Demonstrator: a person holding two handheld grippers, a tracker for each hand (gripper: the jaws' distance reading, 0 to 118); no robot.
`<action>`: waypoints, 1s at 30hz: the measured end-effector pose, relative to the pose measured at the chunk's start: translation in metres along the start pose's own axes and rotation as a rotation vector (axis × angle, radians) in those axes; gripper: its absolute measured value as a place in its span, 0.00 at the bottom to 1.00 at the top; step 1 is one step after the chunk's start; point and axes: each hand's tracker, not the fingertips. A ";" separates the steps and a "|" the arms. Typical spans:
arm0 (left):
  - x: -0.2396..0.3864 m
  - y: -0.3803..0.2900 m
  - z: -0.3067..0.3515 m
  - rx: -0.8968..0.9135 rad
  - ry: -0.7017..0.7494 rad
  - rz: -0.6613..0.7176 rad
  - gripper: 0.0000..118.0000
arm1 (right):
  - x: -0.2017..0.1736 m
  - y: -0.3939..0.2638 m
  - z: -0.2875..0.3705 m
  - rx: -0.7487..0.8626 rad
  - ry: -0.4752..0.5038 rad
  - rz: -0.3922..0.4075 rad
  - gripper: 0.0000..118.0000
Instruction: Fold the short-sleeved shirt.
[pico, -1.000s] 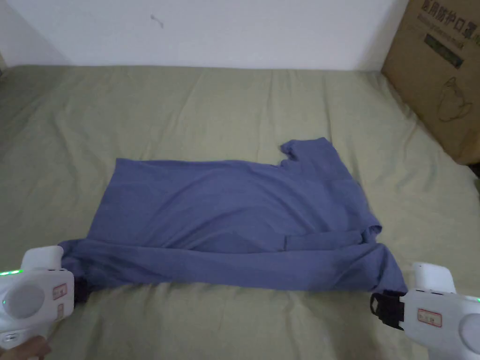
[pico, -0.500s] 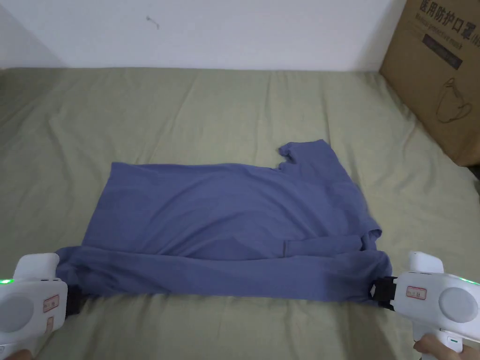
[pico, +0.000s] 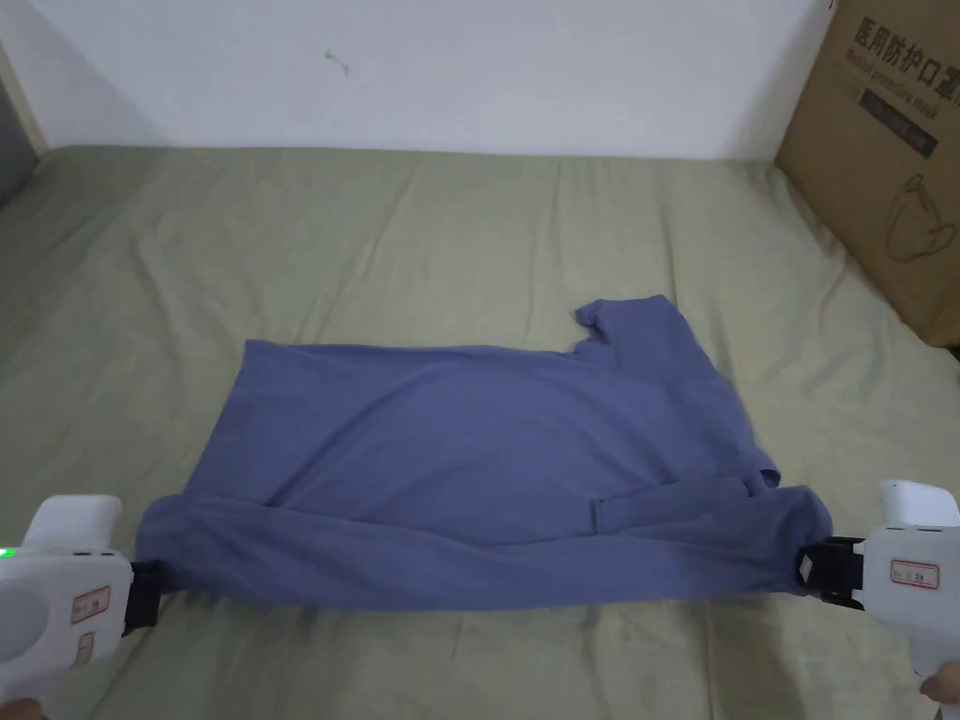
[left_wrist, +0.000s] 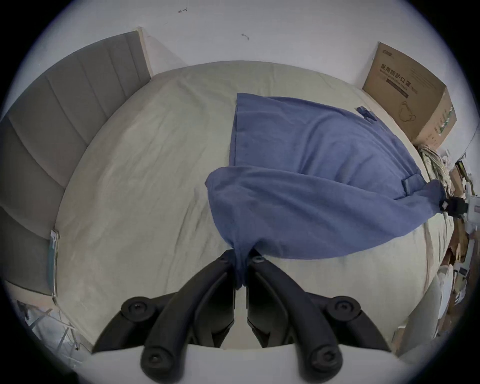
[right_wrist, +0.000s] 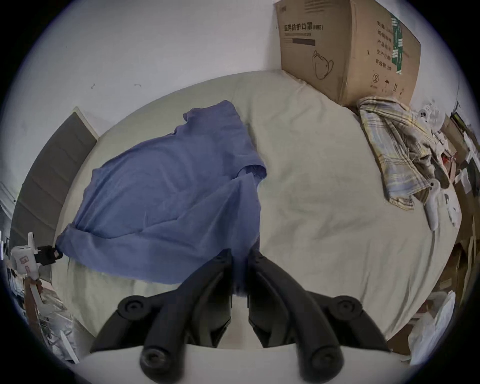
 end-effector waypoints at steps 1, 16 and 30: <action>-0.001 -0.005 0.002 -0.004 0.002 -0.002 0.05 | 0.001 -0.004 0.003 -0.008 -0.005 0.011 0.08; 0.001 -0.058 0.001 -0.082 0.083 -0.066 0.22 | 0.021 -0.069 -0.009 -0.117 -0.022 0.029 0.42; 0.034 -0.008 0.028 0.059 -0.014 0.049 0.08 | -0.010 -0.009 0.027 0.042 0.014 0.060 0.18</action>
